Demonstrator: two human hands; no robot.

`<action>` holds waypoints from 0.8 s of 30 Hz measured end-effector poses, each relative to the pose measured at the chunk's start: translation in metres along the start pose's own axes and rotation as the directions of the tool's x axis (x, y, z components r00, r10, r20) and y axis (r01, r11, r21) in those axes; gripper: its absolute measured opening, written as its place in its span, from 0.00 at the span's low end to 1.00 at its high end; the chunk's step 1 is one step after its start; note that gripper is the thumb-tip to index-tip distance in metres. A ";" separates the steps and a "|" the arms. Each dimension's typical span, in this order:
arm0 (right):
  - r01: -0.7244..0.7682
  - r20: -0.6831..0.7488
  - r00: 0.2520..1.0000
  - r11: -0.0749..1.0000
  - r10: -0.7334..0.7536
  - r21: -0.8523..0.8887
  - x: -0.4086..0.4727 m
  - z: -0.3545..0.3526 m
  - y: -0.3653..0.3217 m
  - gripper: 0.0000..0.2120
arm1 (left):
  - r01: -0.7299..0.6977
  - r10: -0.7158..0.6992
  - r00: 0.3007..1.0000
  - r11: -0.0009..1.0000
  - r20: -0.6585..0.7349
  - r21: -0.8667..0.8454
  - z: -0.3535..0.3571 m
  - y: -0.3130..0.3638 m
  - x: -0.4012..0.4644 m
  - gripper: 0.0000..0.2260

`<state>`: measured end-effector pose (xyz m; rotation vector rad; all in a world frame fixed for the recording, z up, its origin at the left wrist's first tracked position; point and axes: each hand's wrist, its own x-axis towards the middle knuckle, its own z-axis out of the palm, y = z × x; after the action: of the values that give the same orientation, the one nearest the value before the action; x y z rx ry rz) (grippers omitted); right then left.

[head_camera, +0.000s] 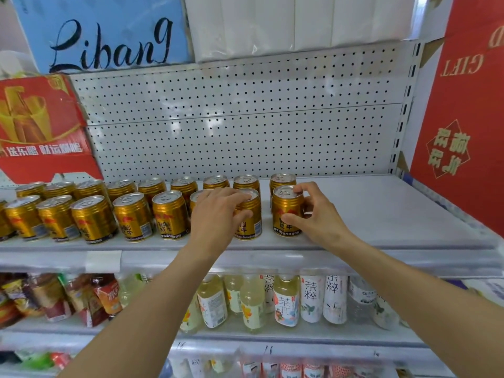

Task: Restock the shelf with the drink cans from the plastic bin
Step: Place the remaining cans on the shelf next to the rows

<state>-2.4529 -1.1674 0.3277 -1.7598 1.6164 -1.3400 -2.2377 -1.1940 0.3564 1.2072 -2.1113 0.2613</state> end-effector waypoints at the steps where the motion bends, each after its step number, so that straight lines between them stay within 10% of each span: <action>1: -0.003 -0.003 1.000 1.000 0.003 -0.005 0.000 0.000 0.000 0.24 | 0.005 -0.005 1.000 1.000 -0.003 0.005 0.001 0.001 0.001 0.16; 24: -0.011 0.067 0.998 0.991 0.020 -0.132 -0.001 -0.003 -0.007 0.25 | -0.005 0.003 1.000 0.974 0.012 0.229 0.003 0.012 -0.004 0.17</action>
<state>-2.4518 -1.1643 0.3341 -1.8429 1.7119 -1.1769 -2.2476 -1.1859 0.3535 1.3380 -2.1379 0.5124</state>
